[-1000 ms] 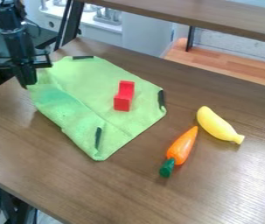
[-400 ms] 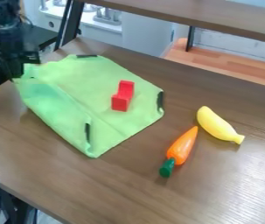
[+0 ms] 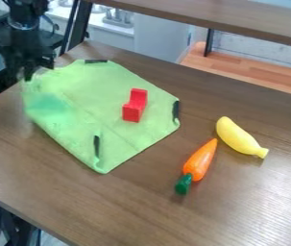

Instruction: Unfold a cloth from top right to bottom left

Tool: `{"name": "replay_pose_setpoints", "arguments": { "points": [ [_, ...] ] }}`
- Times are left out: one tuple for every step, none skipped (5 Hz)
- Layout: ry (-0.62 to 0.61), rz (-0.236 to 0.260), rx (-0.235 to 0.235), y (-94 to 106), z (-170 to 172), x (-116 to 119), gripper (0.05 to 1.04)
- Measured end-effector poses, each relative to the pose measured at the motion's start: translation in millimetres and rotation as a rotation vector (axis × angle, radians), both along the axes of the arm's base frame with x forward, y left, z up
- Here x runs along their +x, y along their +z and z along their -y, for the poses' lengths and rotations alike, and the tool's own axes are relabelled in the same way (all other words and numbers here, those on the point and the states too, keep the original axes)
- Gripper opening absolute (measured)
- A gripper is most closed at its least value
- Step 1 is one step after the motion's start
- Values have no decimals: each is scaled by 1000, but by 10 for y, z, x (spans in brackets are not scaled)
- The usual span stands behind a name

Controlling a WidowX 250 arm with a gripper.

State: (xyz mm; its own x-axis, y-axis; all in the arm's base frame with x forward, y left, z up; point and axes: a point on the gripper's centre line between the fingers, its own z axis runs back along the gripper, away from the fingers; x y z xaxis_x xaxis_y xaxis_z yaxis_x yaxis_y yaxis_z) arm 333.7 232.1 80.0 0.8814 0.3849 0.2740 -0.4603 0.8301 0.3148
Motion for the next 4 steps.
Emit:
{"name": "replay_pose_setpoints", "arguments": {
  "points": [
    [4, -11, 57, 32, -34, 8, 730],
    [52, -23, 117, 162, -105, 60, 980],
    [81, -20, 70, 230, -65, 74, 1001],
    [11, -159, -53, 379, 285, -29, 1000]
  ]
}}
